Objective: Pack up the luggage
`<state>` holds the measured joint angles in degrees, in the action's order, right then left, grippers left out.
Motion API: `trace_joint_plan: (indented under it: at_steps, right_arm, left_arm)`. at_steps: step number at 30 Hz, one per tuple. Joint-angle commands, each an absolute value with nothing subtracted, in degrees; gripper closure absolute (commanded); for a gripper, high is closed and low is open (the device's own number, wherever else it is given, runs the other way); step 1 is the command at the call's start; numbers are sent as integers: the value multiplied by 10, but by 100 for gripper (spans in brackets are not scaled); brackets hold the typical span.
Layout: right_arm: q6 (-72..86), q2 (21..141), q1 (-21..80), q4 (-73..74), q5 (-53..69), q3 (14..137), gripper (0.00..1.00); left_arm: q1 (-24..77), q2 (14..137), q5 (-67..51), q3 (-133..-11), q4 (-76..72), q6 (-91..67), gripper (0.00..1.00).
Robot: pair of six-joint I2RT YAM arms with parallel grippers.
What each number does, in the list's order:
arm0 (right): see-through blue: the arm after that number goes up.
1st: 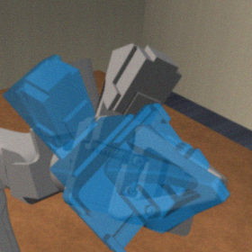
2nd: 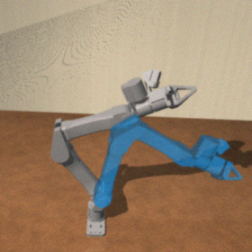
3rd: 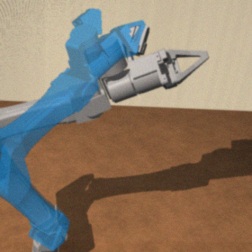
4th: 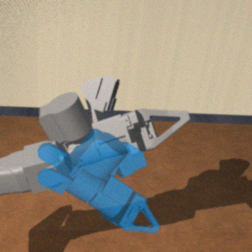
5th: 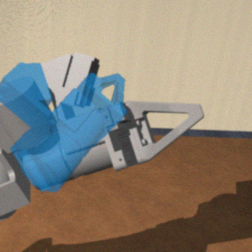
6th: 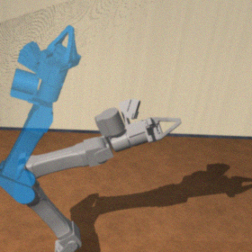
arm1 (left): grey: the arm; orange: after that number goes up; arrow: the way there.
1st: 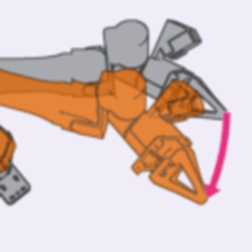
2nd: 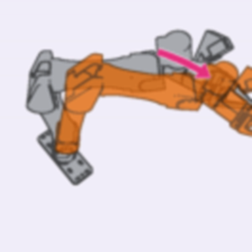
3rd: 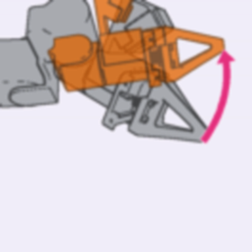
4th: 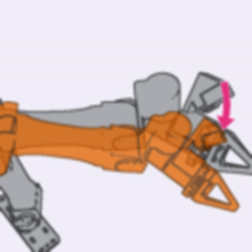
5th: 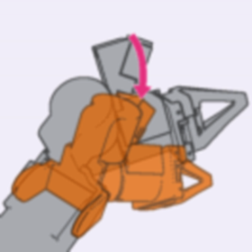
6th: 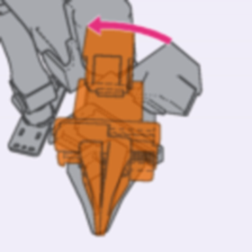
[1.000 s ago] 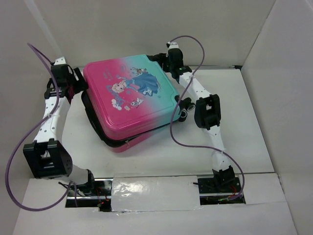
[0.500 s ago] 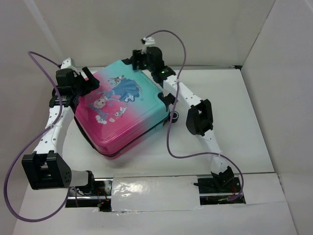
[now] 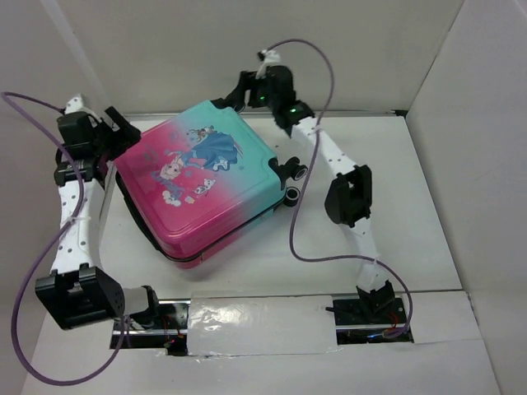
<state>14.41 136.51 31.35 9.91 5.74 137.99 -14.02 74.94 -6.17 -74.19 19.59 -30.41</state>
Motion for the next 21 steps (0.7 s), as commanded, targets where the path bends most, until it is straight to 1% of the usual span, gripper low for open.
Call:
trace_joint_plan:
  at_steps: [1,4,9,15,18,21]
  right_arm:
    - [162,1273,269,108,79,1376,22]
    - [156,1259,244,113,84,1362,22]
    - [145,1258,215,134,84,1314,22]
    - [140,1293,203,146,105,1260,23]
    - [140,1309,203,151,105,1242,23]
    - [140,1320,198,141,119,1217,23]
  left_arm:
    - [-177,687,-34,-787,219,-305,2]
    - [-196,672,12,-774,254,-311,1]
    - [-256,635,74,-666,279,-397,1]
    - [-336,641,27,-544,273,-451,1]
    - [-341,641,21,-504,251,-456,1]
    - [-341,656,26,-490,238,-456,1]
